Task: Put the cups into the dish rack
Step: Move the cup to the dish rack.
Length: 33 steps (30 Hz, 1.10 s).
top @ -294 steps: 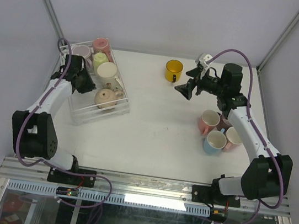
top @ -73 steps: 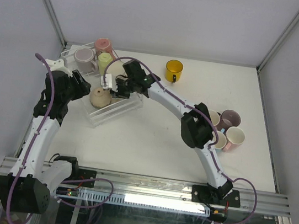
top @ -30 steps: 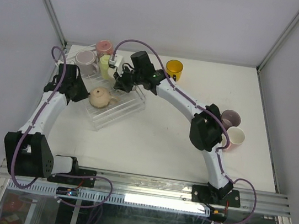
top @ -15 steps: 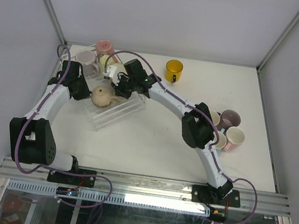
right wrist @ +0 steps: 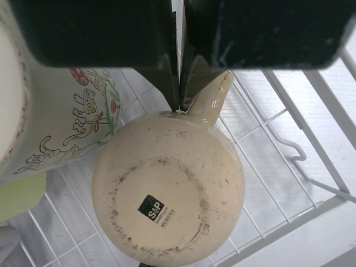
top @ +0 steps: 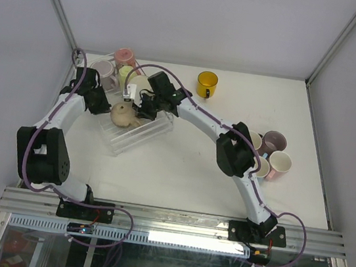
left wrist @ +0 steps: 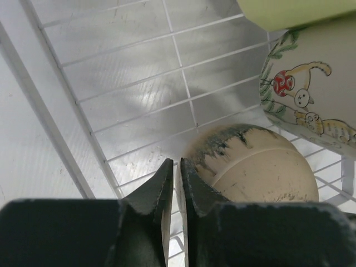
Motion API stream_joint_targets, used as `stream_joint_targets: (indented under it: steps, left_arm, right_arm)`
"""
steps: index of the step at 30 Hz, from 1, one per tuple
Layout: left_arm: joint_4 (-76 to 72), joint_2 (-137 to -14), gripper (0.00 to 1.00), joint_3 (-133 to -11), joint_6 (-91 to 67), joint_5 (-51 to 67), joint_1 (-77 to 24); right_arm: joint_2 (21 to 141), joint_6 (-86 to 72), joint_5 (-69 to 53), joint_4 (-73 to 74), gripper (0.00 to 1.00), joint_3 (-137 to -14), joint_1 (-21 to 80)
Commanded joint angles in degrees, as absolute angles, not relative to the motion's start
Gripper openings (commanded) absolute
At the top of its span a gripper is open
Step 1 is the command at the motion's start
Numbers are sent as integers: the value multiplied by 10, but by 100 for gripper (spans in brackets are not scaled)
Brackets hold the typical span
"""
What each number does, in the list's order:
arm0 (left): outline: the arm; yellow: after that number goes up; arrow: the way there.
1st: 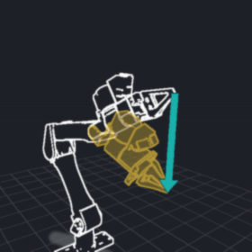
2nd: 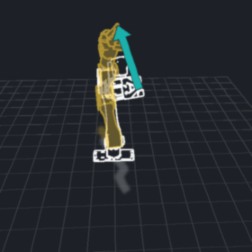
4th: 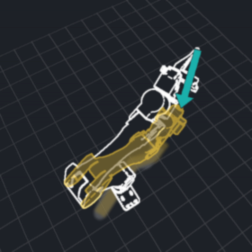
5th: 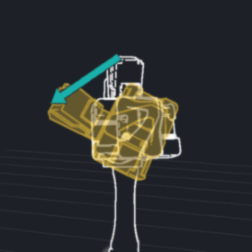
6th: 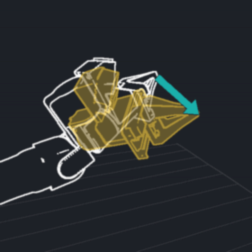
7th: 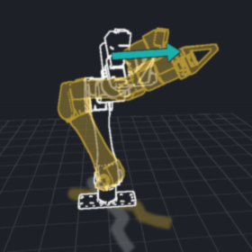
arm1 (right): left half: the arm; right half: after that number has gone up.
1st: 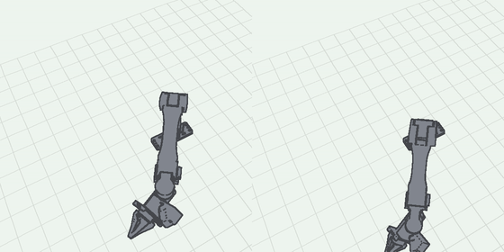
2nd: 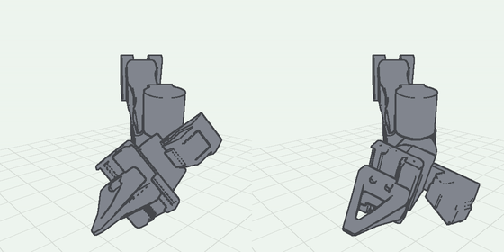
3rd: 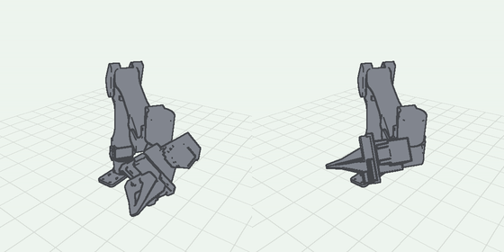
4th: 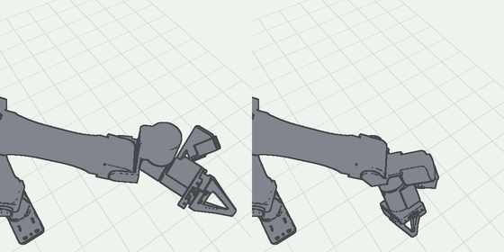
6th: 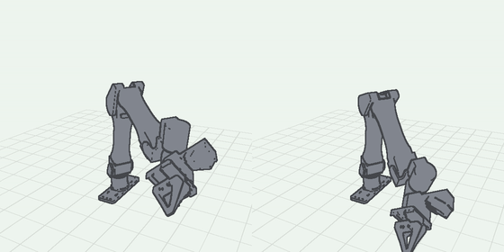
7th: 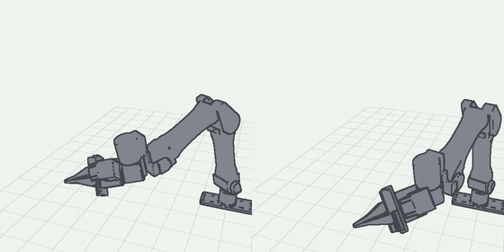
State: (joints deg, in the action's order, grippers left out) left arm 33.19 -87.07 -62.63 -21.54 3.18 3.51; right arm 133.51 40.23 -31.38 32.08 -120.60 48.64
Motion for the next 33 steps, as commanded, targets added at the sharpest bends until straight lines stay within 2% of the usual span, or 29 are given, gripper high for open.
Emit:
stream_joint_targets:
  steps: [1,11,20,23,26,29,33]
  left_arm:
    - [289,-880,9,-656,-214,114,31]
    - [285,-909,14,-691,-213,121,32]
    - [273,-970,16,-724,-198,234,33]
    - [273,-965,17,-735,-187,226,34]
    - [273,-941,23,-754,-172,189,45]
    - [275,-919,27,-771,-159,182,63]
    - [295,-886,34,-774,-129,146,77]
  right_arm:
    - [1325,368,-371,312,0,-1259,516]
    - [1341,298,-364,257,3,-1270,519]
    - [1363,259,-369,225,5,-1285,532]
    - [1346,267,-402,233,7,-1288,526]
    - [1308,264,-477,211,14,-1265,505]
    - [1251,230,-517,129,21,-1197,485]
    - [1218,209,-538,122,22,-1180,463]
